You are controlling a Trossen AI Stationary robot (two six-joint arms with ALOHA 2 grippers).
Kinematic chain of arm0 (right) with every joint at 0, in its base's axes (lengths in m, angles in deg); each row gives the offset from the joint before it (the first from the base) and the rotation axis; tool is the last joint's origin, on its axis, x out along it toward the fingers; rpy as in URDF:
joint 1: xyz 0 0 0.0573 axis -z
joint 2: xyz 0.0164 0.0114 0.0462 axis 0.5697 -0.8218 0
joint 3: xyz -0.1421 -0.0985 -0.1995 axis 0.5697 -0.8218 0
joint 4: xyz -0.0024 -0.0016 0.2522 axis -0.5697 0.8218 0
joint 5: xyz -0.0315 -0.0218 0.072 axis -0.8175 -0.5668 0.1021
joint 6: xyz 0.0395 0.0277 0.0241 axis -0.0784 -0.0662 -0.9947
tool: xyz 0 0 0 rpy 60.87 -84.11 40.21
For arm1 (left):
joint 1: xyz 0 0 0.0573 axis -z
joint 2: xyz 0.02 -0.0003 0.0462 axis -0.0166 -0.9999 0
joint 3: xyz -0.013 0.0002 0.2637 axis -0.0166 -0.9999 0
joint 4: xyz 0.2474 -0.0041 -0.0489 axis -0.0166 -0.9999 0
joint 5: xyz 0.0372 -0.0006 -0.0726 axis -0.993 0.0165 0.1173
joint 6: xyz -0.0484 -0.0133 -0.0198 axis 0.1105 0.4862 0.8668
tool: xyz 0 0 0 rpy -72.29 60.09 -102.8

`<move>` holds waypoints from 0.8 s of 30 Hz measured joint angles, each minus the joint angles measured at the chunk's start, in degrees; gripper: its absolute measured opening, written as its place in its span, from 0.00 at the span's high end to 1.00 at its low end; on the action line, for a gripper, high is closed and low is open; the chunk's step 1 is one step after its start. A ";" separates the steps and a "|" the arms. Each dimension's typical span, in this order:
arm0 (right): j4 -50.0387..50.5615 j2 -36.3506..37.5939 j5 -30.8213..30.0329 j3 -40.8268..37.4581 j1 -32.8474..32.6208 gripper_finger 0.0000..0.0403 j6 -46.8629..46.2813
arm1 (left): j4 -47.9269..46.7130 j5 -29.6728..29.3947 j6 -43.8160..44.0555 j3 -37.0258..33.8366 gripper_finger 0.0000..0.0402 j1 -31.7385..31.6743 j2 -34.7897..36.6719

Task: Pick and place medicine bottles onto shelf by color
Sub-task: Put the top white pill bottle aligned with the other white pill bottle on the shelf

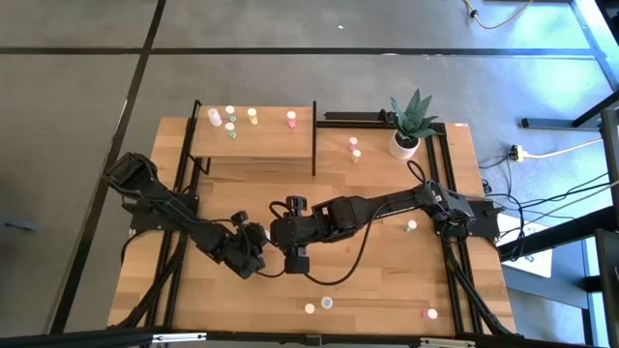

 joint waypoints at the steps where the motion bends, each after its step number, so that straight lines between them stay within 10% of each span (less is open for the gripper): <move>1: -0.01 0.00 0.00 0.00 0.01 0.54 0.00 | 0.00 -0.02 0.00 0.00 0.69 0.00 0.02; 24: 1.25 1.21 -0.13 -0.06 -0.43 0.54 -1.42 | -4.19 3.46 0.04 0.00 0.71 0.80 9.96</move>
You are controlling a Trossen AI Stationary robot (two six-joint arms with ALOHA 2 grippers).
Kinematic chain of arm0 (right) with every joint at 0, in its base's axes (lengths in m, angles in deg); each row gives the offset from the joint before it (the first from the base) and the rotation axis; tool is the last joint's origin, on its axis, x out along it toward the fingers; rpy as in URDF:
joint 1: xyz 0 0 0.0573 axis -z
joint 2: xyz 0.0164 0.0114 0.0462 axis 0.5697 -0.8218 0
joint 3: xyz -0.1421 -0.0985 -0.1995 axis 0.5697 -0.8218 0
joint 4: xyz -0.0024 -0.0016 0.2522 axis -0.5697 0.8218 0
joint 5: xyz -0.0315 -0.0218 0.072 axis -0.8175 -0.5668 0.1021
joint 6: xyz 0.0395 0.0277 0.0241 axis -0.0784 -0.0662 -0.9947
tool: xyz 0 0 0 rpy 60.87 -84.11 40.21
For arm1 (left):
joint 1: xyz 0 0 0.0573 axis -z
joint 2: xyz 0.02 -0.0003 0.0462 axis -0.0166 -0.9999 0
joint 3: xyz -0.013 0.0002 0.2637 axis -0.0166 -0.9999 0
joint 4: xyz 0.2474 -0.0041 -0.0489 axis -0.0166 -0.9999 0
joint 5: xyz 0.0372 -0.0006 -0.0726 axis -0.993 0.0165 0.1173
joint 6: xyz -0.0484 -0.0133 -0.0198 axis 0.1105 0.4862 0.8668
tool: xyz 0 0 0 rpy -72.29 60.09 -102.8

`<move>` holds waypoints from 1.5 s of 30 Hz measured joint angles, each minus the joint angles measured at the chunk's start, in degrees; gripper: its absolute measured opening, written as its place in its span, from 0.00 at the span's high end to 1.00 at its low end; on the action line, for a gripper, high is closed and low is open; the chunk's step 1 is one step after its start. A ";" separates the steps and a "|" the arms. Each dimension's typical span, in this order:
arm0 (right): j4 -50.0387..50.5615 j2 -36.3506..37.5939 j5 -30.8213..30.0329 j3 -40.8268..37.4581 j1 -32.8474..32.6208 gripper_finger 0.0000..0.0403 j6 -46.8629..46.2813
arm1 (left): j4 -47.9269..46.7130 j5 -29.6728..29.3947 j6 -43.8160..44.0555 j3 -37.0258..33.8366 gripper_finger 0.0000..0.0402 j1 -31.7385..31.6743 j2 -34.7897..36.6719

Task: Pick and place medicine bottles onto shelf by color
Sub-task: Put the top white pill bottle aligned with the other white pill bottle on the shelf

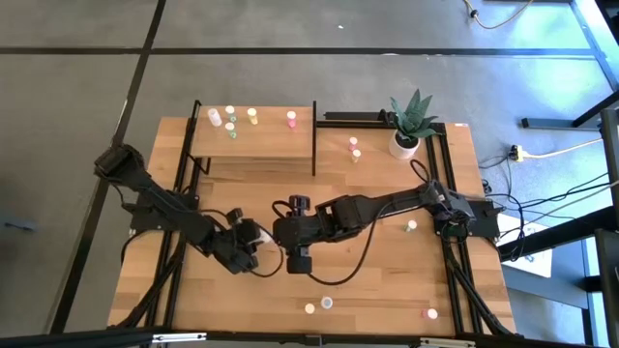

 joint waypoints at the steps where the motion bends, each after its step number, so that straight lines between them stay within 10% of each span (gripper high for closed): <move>1: -0.11 0.42 -0.03 0.02 -0.15 0.54 0.00 | -0.47 -0.04 0.01 0.00 0.71 0.01 1.05; 17: 0.97 4.17 -5.79 0.02 -2.59 0.54 0.01 | -22.61 -1.70 0.58 5.08 0.71 -1.85 18.67; 45: 1.01 4.82 -5.86 0.02 -3.01 0.54 0.22 | -52.68 -2.04 8.15 30.58 0.72 -8.52 20.27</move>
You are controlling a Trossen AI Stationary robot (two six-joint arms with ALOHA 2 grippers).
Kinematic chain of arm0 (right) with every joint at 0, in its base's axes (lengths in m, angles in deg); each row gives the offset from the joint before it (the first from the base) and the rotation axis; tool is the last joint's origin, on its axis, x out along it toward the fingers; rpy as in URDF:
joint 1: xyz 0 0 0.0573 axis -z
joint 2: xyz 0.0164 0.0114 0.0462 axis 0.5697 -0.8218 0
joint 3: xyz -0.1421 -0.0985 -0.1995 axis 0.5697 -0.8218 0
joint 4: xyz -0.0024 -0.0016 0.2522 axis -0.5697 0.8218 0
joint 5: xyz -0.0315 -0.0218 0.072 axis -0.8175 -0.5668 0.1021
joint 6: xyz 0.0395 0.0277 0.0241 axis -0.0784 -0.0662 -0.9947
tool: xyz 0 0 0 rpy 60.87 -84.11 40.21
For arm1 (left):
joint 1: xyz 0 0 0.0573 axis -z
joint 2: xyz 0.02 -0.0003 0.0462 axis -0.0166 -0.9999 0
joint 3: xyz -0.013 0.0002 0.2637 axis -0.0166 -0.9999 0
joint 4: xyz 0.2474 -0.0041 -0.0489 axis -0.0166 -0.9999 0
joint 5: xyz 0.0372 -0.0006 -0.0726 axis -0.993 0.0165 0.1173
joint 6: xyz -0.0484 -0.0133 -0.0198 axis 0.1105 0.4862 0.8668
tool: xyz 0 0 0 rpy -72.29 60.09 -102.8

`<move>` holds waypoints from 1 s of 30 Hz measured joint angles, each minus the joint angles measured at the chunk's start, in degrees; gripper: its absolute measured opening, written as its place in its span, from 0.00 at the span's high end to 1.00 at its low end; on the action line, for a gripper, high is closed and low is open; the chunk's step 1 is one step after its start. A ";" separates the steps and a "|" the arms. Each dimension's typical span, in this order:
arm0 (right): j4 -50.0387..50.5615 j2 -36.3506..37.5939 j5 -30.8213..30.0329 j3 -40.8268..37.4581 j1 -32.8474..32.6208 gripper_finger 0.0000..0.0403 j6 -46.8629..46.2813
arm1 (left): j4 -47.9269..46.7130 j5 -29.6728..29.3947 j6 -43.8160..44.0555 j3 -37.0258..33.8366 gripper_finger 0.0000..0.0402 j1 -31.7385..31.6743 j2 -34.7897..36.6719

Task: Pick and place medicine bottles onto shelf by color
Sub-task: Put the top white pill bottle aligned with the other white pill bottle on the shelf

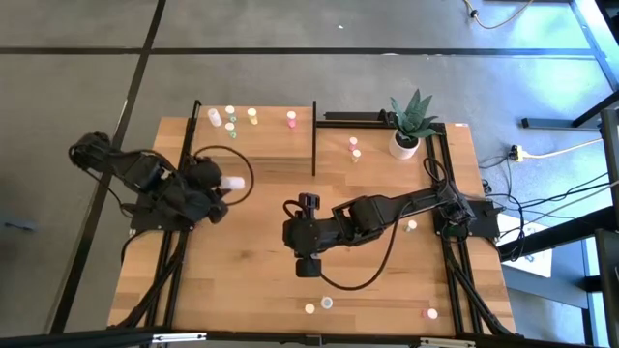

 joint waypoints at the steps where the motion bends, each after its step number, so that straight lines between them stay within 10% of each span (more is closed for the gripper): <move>1: 0.00 0.00 0.00 0.00 0.00 0.54 0.00 | -1.85 0.01 0.97 0.77 0.72 -0.49 0.00; 30: -0.09 0.00 0.07 0.02 -0.17 0.54 0.04 | -8.52 2.56 2.94 4.70 0.72 -24.77 2.17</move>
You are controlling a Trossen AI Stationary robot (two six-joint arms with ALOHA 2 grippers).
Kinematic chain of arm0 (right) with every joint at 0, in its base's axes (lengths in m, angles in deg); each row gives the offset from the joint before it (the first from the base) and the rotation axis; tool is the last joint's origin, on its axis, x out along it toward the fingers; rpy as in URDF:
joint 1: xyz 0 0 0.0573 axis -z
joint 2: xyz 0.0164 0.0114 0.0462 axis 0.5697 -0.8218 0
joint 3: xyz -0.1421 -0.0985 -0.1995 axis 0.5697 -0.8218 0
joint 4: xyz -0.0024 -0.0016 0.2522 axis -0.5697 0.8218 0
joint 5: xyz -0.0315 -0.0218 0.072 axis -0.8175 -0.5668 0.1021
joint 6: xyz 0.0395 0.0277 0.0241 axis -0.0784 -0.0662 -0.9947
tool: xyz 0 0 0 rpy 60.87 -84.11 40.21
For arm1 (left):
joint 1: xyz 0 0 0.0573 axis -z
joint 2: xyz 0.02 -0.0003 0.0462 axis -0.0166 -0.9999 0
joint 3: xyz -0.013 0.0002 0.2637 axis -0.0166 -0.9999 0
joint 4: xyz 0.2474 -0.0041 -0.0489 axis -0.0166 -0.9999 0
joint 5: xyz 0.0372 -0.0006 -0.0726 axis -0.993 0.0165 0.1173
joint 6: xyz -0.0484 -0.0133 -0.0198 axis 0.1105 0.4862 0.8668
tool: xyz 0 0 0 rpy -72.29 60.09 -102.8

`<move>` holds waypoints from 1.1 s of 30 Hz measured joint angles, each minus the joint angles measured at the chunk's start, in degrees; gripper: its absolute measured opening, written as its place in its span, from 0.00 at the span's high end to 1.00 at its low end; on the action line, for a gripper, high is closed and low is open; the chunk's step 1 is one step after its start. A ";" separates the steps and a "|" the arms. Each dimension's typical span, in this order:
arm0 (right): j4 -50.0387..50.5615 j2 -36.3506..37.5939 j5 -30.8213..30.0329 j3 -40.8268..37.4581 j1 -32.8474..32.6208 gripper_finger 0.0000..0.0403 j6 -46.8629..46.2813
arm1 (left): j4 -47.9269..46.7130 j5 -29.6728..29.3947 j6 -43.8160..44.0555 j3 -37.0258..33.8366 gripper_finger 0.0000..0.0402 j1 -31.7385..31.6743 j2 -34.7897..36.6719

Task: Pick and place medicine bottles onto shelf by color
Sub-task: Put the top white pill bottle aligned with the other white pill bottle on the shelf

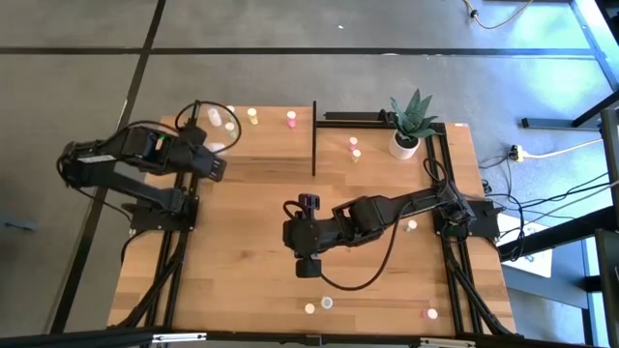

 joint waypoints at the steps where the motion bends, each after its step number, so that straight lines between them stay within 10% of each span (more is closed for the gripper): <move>1: 0.00 0.00 -0.02 0.00 -0.12 0.54 -0.01 | -0.01 0.48 -0.74 0.00 0.72 -0.99 0.05; 33: -0.09 -0.04 -0.04 0.00 -0.60 0.54 0.05 | 0.25 8.30 -14.87 -8.87 0.72 -24.44 -0.12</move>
